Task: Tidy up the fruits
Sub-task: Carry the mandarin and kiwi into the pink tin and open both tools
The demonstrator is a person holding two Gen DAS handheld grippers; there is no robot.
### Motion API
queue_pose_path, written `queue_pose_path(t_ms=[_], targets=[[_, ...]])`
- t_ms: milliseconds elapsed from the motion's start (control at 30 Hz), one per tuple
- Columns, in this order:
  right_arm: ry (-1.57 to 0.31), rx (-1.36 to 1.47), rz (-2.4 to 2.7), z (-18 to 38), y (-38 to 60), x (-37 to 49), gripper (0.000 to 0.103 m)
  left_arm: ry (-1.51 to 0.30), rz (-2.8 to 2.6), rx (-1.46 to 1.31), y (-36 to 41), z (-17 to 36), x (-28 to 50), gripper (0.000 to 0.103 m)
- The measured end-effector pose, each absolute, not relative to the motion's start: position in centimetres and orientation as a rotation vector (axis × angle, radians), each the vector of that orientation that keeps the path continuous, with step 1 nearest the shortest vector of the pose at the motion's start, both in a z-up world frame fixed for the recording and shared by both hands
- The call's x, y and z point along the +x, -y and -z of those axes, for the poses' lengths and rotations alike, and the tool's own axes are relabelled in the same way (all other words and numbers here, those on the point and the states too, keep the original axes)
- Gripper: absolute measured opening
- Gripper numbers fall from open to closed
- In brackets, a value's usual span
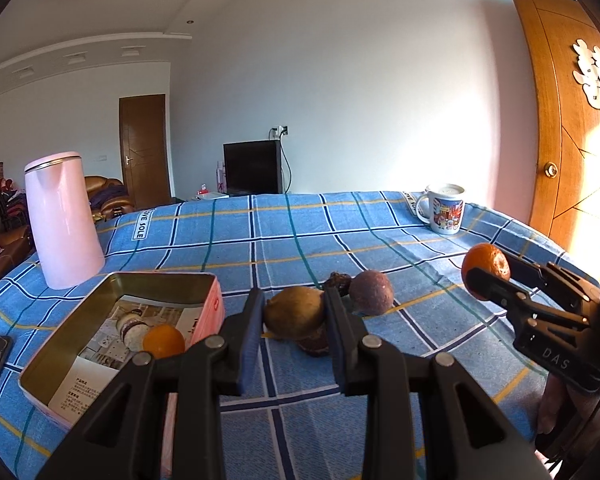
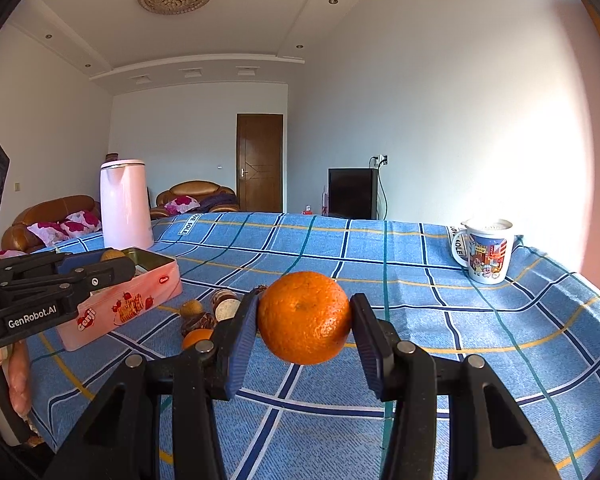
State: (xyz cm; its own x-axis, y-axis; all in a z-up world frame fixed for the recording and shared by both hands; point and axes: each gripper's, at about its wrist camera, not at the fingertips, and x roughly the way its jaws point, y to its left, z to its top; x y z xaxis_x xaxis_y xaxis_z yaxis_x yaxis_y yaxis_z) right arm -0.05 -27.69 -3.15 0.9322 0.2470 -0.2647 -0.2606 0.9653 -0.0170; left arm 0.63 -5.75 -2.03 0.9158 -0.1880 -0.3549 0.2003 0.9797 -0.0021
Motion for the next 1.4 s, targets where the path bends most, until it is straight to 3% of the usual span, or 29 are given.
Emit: queue_pose_path(t_ms=[900, 1400], targets=[[-0.371, -0.111, -0.534, -0.2, 14.8, 4.5, 0.049, -0.396, 0.006, -0.120, -7.1, 2.0, 2.8, 0.032], [-0.514, -0.277, -0.674, 2.5, 4.4, 5.8, 0.049, -0.500, -0.016, -0.155, -11.2, 3.8, 4.4, 0.032]])
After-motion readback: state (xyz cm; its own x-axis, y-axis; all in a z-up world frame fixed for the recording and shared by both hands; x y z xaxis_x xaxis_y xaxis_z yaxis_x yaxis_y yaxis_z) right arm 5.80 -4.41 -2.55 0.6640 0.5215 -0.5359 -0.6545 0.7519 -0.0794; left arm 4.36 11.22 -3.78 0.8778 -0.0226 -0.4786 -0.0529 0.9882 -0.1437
